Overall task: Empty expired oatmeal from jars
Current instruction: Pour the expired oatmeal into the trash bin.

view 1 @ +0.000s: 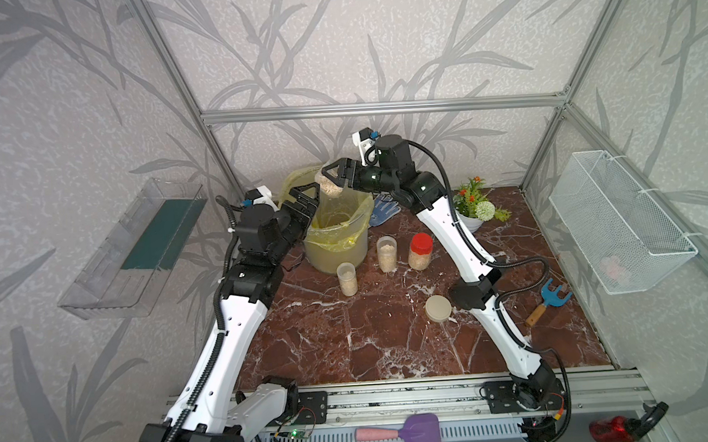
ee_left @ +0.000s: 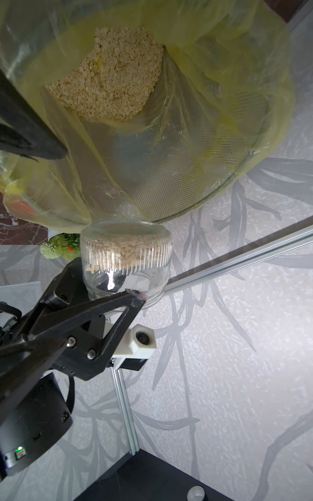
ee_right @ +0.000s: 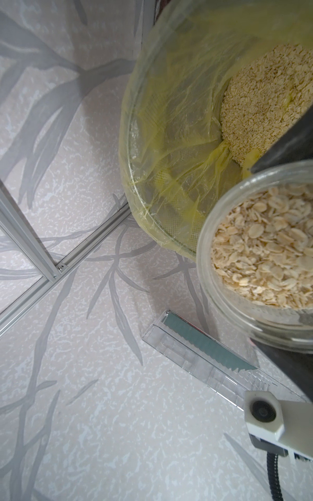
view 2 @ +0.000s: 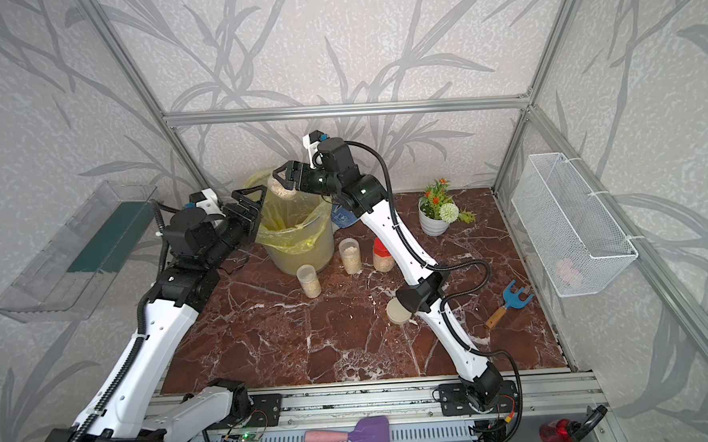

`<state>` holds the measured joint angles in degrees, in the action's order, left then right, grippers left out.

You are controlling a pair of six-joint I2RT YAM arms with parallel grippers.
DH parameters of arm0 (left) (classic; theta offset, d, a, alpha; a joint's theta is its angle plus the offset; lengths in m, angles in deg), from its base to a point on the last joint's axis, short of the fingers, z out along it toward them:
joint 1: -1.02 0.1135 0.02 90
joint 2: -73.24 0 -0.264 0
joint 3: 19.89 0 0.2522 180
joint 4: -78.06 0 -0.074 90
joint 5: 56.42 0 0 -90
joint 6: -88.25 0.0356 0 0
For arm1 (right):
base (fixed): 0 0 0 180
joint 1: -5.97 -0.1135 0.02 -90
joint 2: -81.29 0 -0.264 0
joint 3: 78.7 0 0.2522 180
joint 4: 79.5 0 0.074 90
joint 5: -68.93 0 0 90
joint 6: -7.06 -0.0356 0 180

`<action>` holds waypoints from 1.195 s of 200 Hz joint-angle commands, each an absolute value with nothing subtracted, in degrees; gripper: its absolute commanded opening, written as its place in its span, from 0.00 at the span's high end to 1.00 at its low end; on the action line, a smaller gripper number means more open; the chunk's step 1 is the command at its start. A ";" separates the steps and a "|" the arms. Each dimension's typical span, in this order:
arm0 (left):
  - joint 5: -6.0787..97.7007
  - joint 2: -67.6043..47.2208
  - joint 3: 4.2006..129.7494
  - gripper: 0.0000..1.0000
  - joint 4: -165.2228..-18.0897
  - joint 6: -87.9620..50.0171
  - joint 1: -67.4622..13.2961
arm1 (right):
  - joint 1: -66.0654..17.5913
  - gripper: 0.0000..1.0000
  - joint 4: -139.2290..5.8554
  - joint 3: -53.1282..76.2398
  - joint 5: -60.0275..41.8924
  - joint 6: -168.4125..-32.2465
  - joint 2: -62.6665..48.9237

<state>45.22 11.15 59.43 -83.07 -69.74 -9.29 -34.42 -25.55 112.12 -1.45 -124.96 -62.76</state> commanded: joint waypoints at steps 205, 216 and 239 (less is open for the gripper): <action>26.98 4.24 53.37 0.01 -105.87 -107.86 -16.21 | -37.97 1.00 -37.44 116.75 -7.03 -135.52 -65.09; 25.92 4.37 52.66 0.01 -106.46 -108.34 -16.21 | -37.94 1.00 -37.76 116.74 -7.04 -135.67 -65.15; 23.59 3.79 51.58 0.01 -109.63 -109.84 -16.08 | -37.96 1.00 -37.96 116.76 -7.26 -136.19 -65.27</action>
